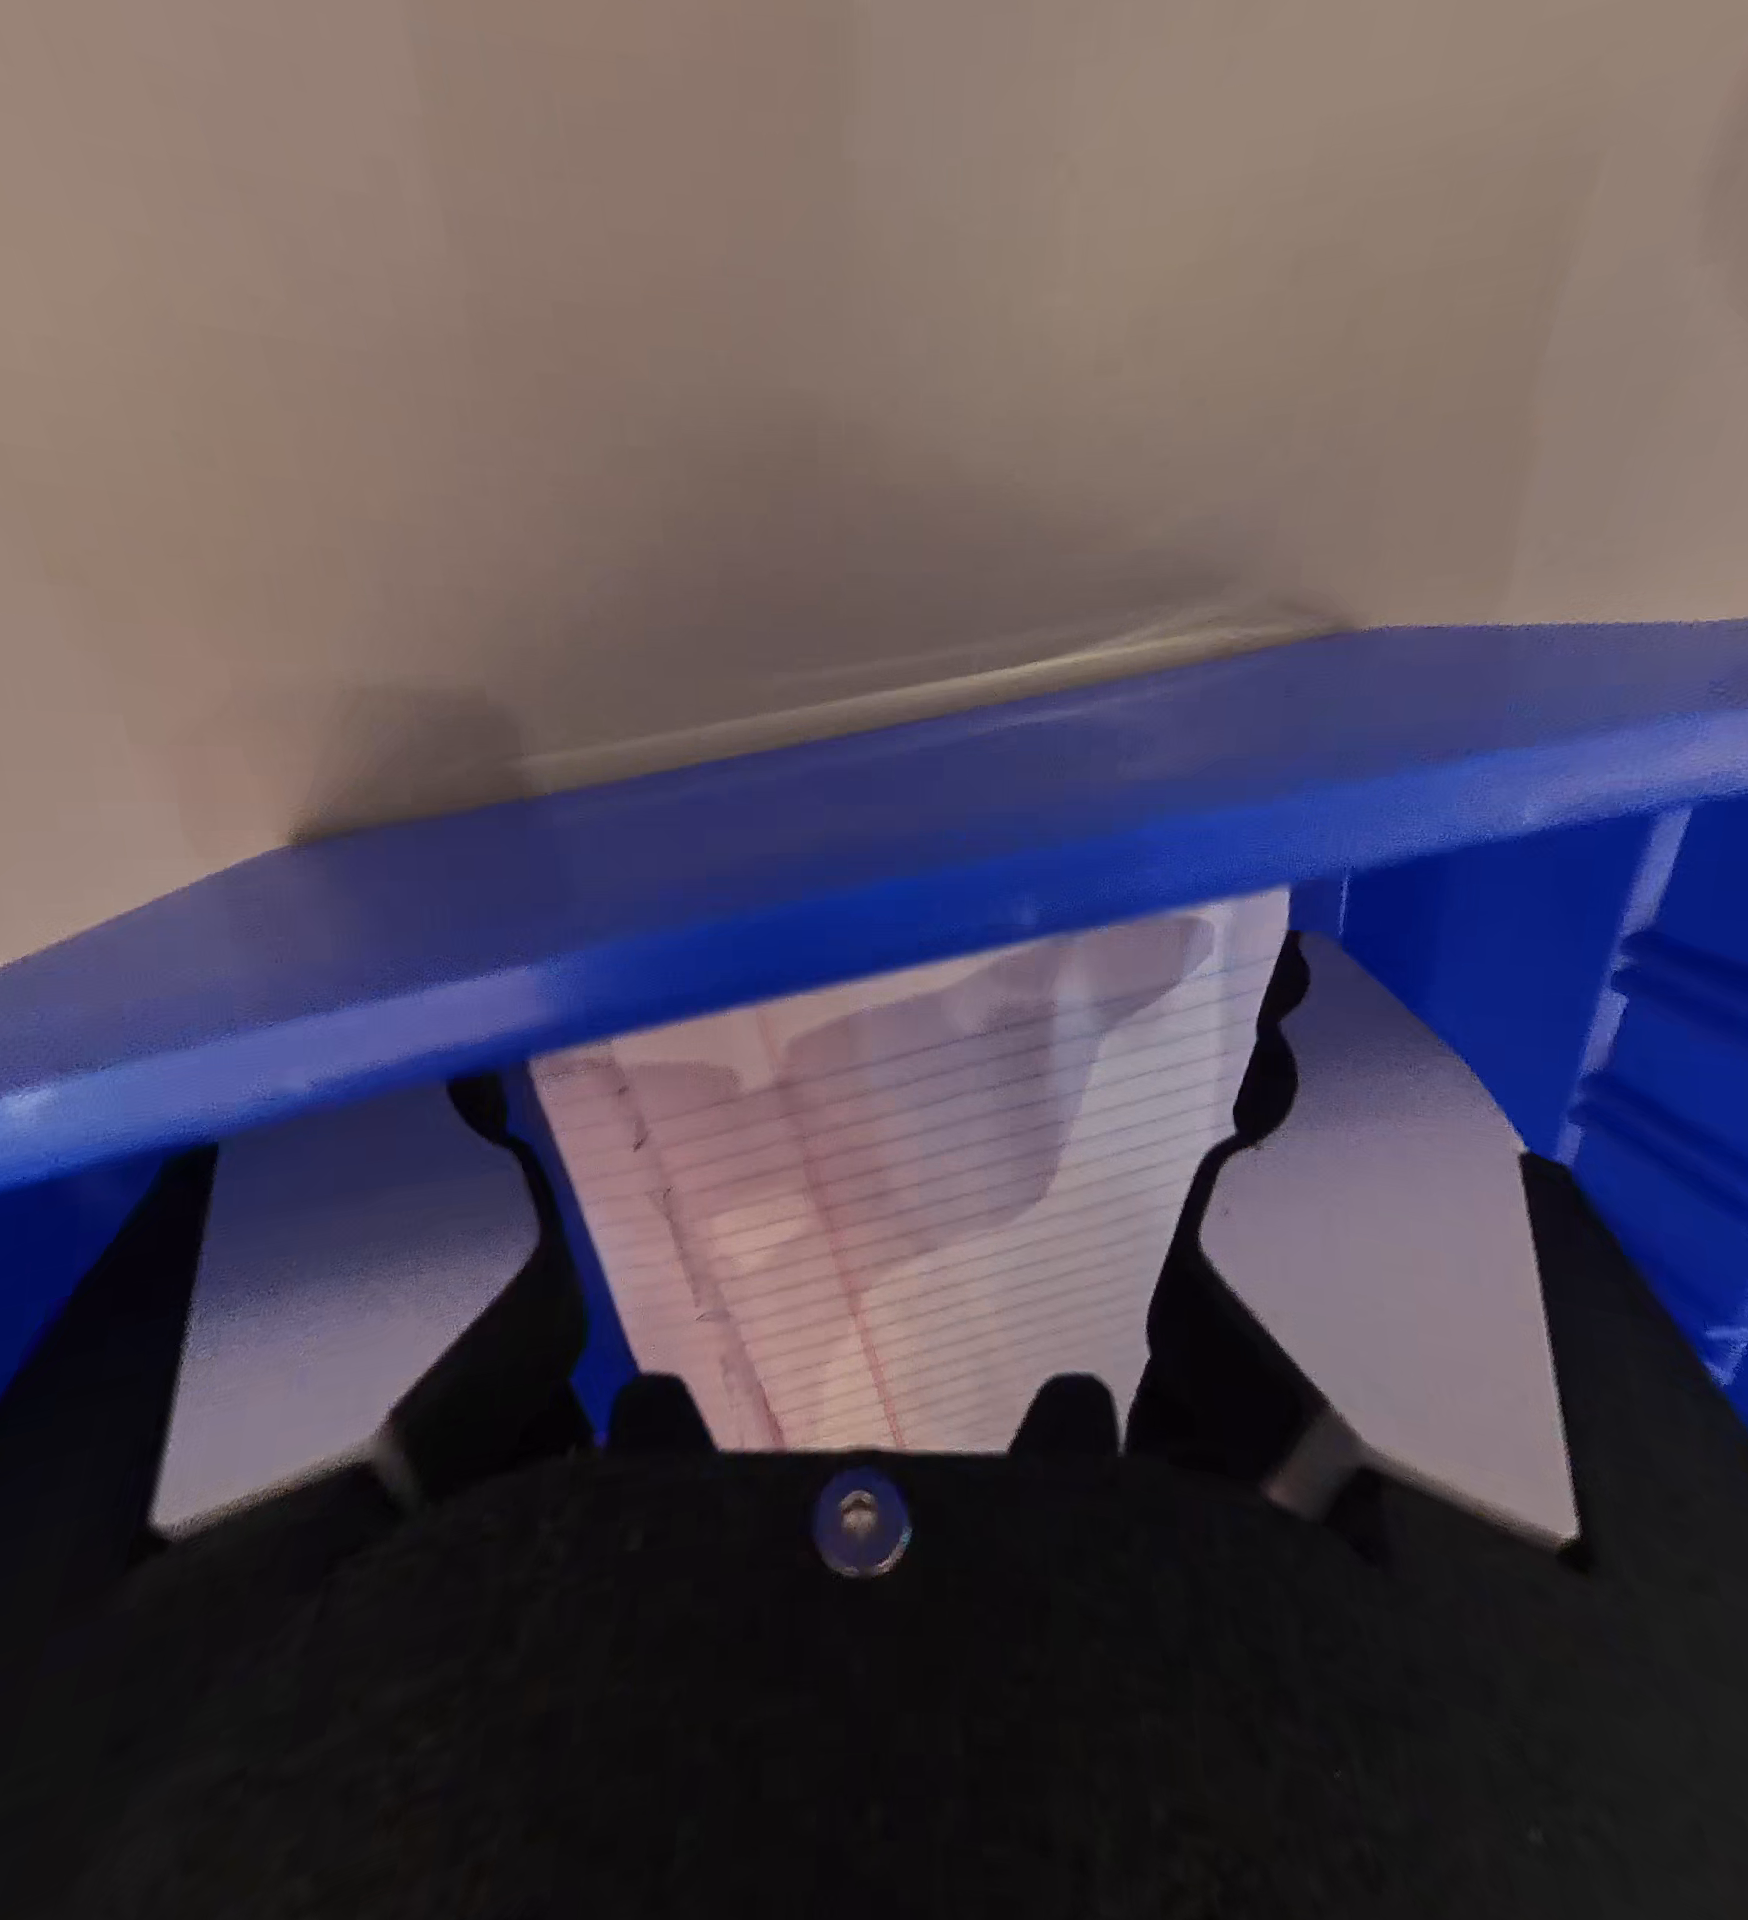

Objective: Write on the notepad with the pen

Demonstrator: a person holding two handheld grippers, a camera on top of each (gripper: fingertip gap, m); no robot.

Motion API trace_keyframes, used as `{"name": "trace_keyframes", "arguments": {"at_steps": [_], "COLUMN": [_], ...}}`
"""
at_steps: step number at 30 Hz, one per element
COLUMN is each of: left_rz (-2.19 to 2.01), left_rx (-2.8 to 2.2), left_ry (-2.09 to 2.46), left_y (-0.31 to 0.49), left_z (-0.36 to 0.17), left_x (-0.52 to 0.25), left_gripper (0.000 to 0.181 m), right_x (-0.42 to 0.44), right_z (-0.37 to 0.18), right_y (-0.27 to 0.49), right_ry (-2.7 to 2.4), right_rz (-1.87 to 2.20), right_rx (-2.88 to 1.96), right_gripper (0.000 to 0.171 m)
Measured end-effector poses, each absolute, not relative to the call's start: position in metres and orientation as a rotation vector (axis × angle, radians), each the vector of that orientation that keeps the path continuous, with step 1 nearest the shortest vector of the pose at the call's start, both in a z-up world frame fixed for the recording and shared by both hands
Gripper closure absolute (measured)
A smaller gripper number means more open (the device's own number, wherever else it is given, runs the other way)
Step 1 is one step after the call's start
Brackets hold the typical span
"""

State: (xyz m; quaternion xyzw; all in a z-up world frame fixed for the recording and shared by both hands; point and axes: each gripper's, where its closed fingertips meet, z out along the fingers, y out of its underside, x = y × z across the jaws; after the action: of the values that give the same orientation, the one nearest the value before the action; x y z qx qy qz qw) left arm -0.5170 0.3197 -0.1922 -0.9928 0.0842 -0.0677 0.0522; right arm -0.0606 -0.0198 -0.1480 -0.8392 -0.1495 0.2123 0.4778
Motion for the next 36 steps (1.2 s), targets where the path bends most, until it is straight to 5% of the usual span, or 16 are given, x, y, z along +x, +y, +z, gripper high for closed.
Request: {"name": "trace_keyframes", "arguments": {"at_steps": [5,13,36], "left_rz": [-0.24,-0.583,-0.799], "left_rx": [-3.006,-2.925,-2.961], "left_ry": [0.229,0.147,0.204], "left_y": [0.32,0.314,0.255], "left_z": [-0.194,-0.178,-0.17], "left_x": [-0.515,-0.501,-0.491], "left_gripper": [0.047,0.102,0.083], "right_x": [-0.06,-0.059,-0.068], "right_z": [-0.149,-0.149,-0.151], "right_y": [-0.019,-0.02,-0.026], "right_ry": [-0.354,-0.346,-0.38], "right_rz": [0.561,0.6,0.625], "right_rx": [-2.05,-2.048,-2.056], "right_gripper": [0.119,0.119,0.119]}}
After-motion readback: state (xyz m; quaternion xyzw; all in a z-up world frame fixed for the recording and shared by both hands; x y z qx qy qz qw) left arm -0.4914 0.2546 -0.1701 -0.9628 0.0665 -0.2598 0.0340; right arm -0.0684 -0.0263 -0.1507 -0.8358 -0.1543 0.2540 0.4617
